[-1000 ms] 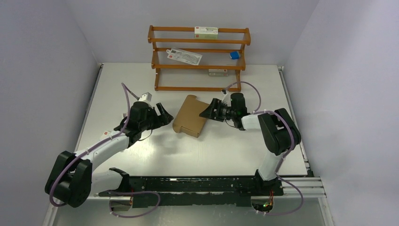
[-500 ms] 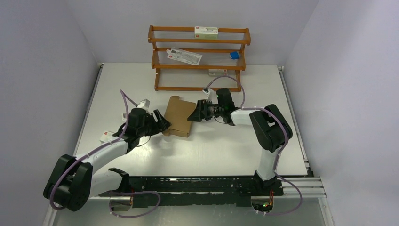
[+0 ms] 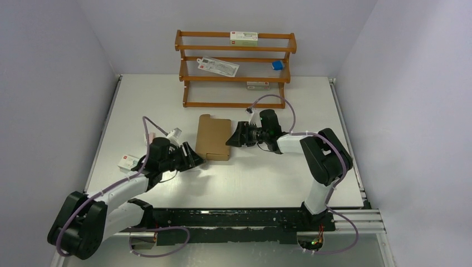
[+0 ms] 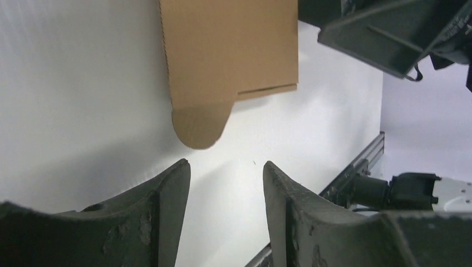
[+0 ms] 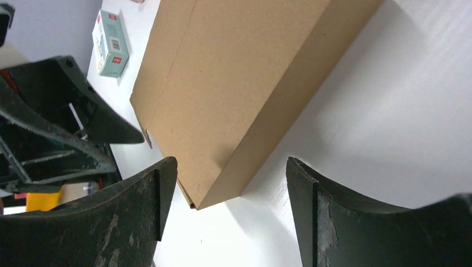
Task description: Fold the paper box
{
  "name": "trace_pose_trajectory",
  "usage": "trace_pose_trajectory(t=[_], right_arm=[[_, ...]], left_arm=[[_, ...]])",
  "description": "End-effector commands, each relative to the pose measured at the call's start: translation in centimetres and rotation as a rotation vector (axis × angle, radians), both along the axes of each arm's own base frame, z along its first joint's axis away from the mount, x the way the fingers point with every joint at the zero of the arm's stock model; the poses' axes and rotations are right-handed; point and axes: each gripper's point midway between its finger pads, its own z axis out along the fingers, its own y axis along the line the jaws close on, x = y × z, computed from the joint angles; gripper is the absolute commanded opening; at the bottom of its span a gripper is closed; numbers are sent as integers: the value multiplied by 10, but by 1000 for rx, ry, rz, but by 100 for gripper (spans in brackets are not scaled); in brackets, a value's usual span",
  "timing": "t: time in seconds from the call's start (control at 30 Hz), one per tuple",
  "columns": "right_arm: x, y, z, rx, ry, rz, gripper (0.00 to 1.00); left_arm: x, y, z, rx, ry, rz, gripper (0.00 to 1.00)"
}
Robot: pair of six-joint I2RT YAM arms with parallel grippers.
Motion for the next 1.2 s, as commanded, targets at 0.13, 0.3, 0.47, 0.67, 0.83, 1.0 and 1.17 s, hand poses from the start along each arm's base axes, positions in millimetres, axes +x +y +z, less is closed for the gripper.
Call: trace_pose_trajectory(t=[0.13,0.3,0.47,0.67,0.83,1.0,1.17], right_arm=[[22,-3,12,48,11,-152,75],[29,6,10,121,60,-180,71],[32,12,3,151,86,-171,63],[25,14,-10,177,124,-139,49],[12,10,-18,235,169,-103,35],[1,-2,-21,292,206,-84,20],[-12,-6,-26,299,229,-50,13]], left_arm=[[-3,24,15,56,-65,97,67],[24,45,39,91,-156,259,74],[48,36,48,71,-152,252,74],[67,25,48,47,-139,228,73],[71,23,49,30,-134,215,73],[68,28,54,25,-146,227,73],[60,23,59,-6,-146,200,73]])
